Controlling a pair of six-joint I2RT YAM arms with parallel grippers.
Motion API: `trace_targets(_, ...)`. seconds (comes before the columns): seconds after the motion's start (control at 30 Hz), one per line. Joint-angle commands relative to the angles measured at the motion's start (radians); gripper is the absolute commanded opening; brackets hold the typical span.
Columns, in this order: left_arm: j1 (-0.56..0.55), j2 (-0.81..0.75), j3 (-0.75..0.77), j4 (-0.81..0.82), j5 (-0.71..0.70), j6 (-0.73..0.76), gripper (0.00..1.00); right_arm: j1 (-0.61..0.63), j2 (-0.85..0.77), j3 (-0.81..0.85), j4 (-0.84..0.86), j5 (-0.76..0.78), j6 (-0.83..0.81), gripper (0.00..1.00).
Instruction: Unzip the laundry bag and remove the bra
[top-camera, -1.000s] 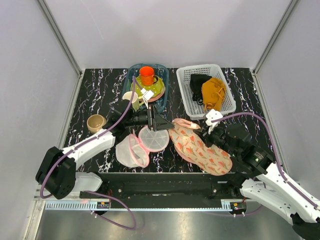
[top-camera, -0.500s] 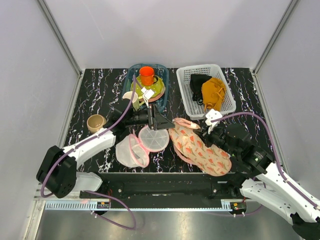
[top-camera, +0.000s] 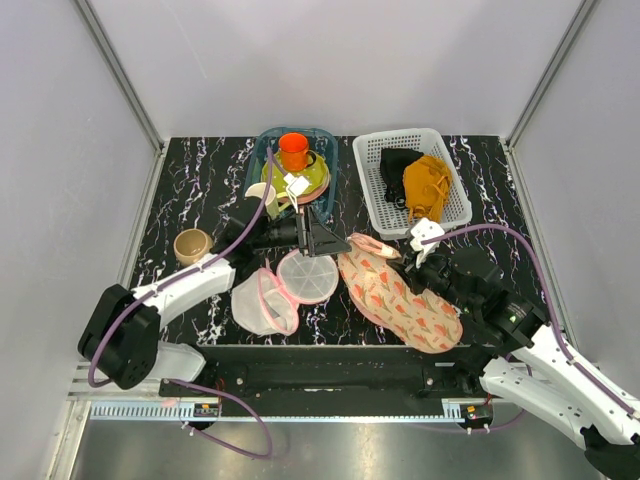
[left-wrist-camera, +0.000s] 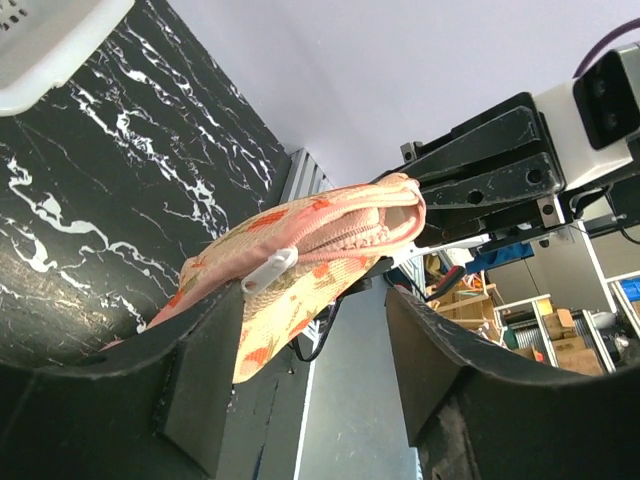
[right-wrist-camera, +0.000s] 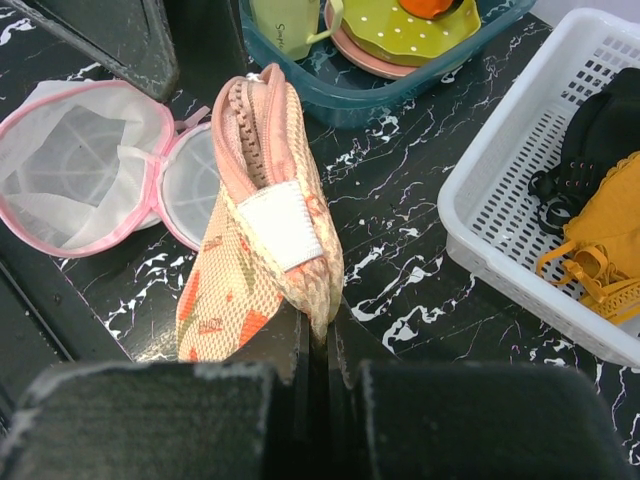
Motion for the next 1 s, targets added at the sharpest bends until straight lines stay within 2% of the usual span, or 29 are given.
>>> trace_targets(0.0, 0.009, 0.018, -0.021, 0.287, 0.058, -0.108, 0.6, 0.003, -0.015, 0.032, 0.069, -0.029, 0.004, 0.0)
trace_targets(0.1, 0.012, 0.042, -0.044, 0.418, 0.076, -0.204, 0.56, 0.002, -0.017, 0.031, 0.069, -0.029, 0.004, 0.0)
trace_targets(0.2, 0.016, 0.064, -0.055, 0.461, 0.083, -0.234, 0.52, 0.002, -0.014, 0.029, 0.069, -0.031, 0.002, 0.0)
trace_targets(0.4, 0.018, 0.047, -0.075, 0.428, 0.073, -0.202, 0.43, 0.002, 0.003, 0.032, 0.072, -0.028, 0.002, 0.0)
trace_targets(0.57, 0.018, 0.039, -0.07, 0.36, 0.061, -0.157, 0.39, 0.0, 0.002, 0.024, 0.074, -0.025, 0.002, 0.0)
trace_targets(0.8, 0.025, 0.072, -0.066, 0.341, 0.049, -0.161, 0.2, 0.002, 0.009, 0.026, 0.077, -0.028, -0.004, 0.0)
trace_targets(0.93, 0.029, 0.09, -0.063, 0.355, 0.058, -0.177, 0.15, 0.002, 0.005, 0.012, 0.075, -0.029, -0.004, 0.0)
trace_targets(0.97, 0.029, 0.096, -0.063, 0.357, 0.061, -0.18, 0.1, 0.002, 0.003, 0.011, 0.077, -0.029, -0.007, 0.0)
